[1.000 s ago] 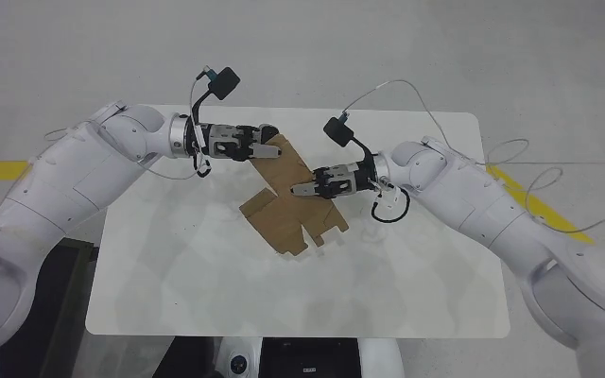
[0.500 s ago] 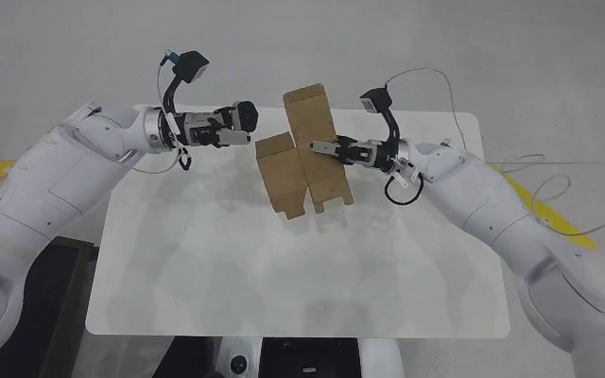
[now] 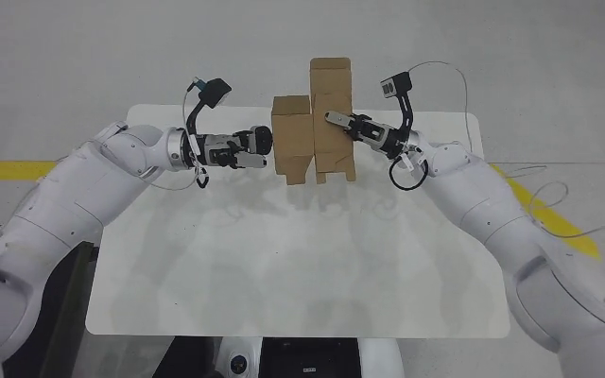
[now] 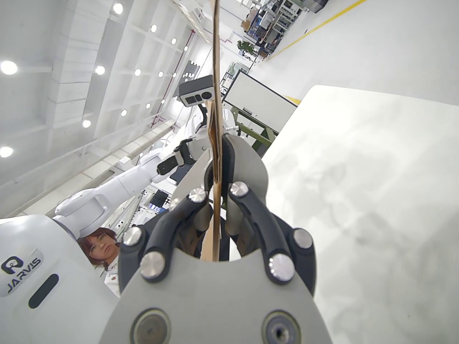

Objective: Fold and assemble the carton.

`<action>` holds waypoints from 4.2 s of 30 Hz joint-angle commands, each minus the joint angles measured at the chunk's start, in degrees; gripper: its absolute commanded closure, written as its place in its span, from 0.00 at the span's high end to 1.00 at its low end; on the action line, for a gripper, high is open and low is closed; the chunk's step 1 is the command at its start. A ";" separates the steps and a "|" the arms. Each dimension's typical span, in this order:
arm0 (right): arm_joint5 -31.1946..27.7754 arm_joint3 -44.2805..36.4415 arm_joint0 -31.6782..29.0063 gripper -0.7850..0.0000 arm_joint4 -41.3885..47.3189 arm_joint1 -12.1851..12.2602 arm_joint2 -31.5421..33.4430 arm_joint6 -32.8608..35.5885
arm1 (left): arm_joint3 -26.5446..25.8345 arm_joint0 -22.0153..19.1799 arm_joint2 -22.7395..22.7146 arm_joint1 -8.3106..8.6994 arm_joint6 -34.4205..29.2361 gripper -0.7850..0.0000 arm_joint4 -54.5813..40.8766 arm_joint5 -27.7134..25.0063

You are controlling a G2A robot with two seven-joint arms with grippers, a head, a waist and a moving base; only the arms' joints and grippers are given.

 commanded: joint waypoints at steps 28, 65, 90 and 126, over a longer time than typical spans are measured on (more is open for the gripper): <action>1.07 0.40 -2.88 0.00 -8.42 -2.47 9.61 1.79 | 5.53 -0.88 3.38 -4.88 -4.54 0.00 -4.59 4.54; 10.41 -5.50 -5.06 1.00 -19.79 5.88 20.33 15.43 | 4.44 -1.98 5.48 -2.34 -16.22 0.00 -3.60 16.19; 12.45 -7.77 -6.17 1.00 -22.51 6.46 21.57 14.37 | 3.83 -0.82 4.50 -2.15 -16.97 0.00 -3.46 18.29; 27.65 -18.24 -8.70 0.84 -15.46 10.57 18.41 32.70 | -8.93 4.98 -3.52 -1.22 -31.93 0.00 -4.76 31.91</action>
